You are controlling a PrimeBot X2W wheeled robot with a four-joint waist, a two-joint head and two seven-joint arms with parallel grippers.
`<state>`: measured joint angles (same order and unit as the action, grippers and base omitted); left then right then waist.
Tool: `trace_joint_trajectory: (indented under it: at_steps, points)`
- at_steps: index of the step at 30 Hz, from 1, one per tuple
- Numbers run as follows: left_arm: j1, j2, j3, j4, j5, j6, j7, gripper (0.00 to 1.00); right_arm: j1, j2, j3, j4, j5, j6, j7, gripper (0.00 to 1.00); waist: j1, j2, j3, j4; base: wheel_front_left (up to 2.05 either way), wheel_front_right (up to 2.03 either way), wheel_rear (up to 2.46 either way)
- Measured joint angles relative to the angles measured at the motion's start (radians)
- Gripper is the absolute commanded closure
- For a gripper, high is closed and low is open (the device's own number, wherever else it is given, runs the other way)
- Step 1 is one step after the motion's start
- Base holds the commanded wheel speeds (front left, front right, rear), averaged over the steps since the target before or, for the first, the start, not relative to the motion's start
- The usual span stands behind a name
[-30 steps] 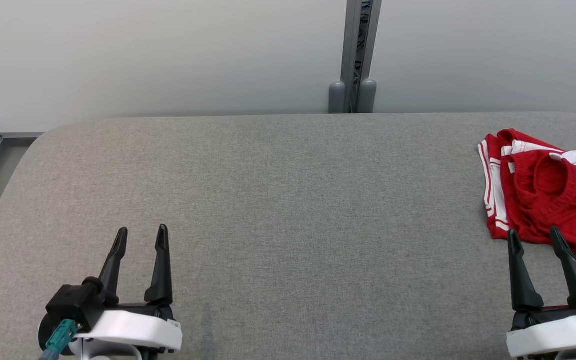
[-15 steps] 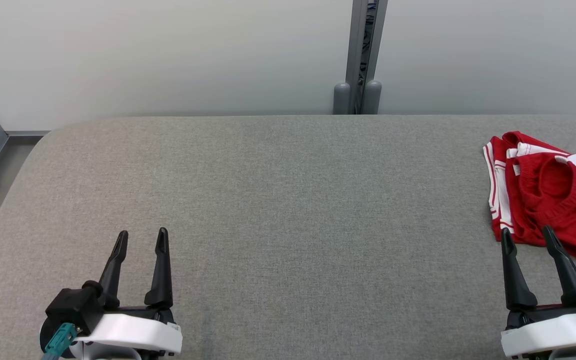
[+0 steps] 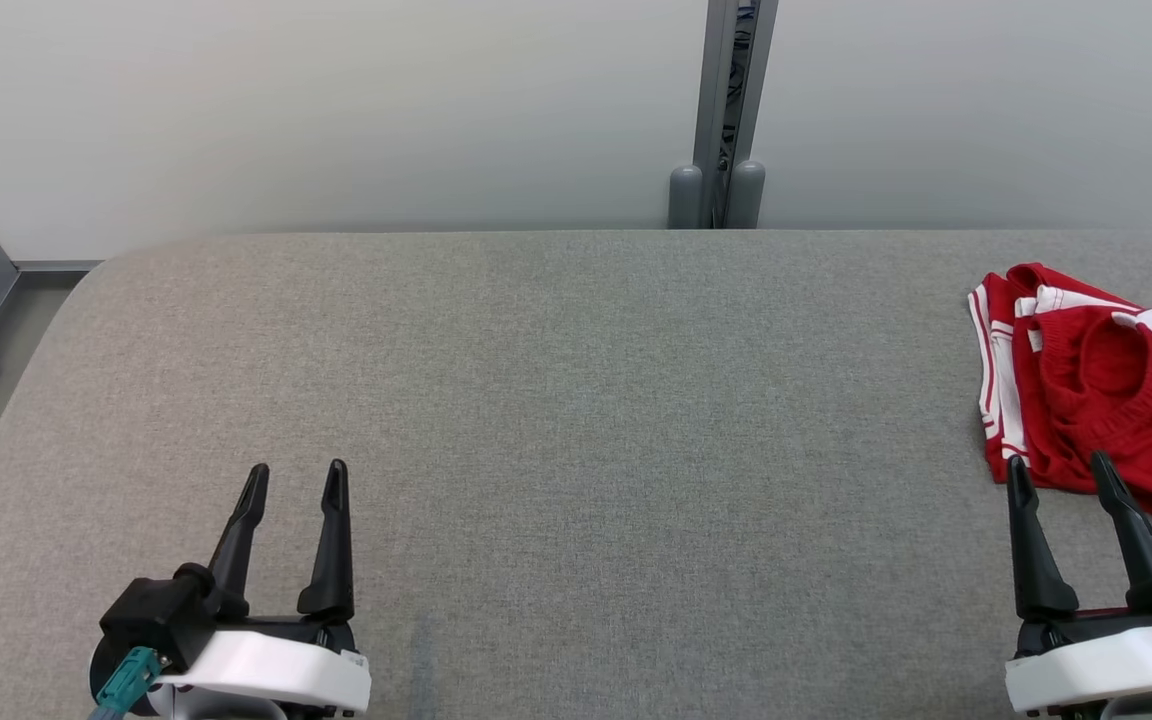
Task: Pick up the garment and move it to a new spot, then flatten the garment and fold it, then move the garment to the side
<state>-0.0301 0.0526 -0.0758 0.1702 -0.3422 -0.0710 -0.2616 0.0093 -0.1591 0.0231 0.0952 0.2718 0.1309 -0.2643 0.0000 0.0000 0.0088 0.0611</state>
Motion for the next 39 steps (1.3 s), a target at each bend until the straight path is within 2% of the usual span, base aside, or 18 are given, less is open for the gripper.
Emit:
trace_joint_trajectory:
  at_steps: [11, 12, 17, 39]
  points:
    - [0.000, -0.002, -0.004, 0.014, 0.003, -0.012, 0.000, 0.00, 0.000, 0.004, 0.001, -0.008, -0.001, 0.000, 0.000, 0.00, 0.0000, 0.0000, 0.000, 0.001, 0.00, 0.00, 0.00]
    - [0.000, -0.002, -0.007, 0.018, -0.002, -0.017, 0.000, 1.00, 0.000, 0.004, 0.001, -0.008, 0.000, 0.000, 0.000, 1.00, 0.0000, 0.0000, 0.000, 0.001, 0.00, 0.00, 0.00]
    - [0.027, -0.008, -0.009, 0.061, -0.008, -0.017, 0.009, 1.00, 0.022, 0.024, 0.011, 0.031, 0.006, 0.000, 0.003, 1.00, 0.0000, 0.0000, 0.000, 0.000, 0.00, 0.00, 0.00]
    - [-0.055, -0.008, -0.008, 0.134, -0.378, -0.026, 0.077, 1.00, -0.048, 0.044, -0.089, 0.114, 0.368, 0.000, 0.143, 1.00, 0.0000, 0.0000, 0.000, -0.011, 0.00, 0.00, 0.00]
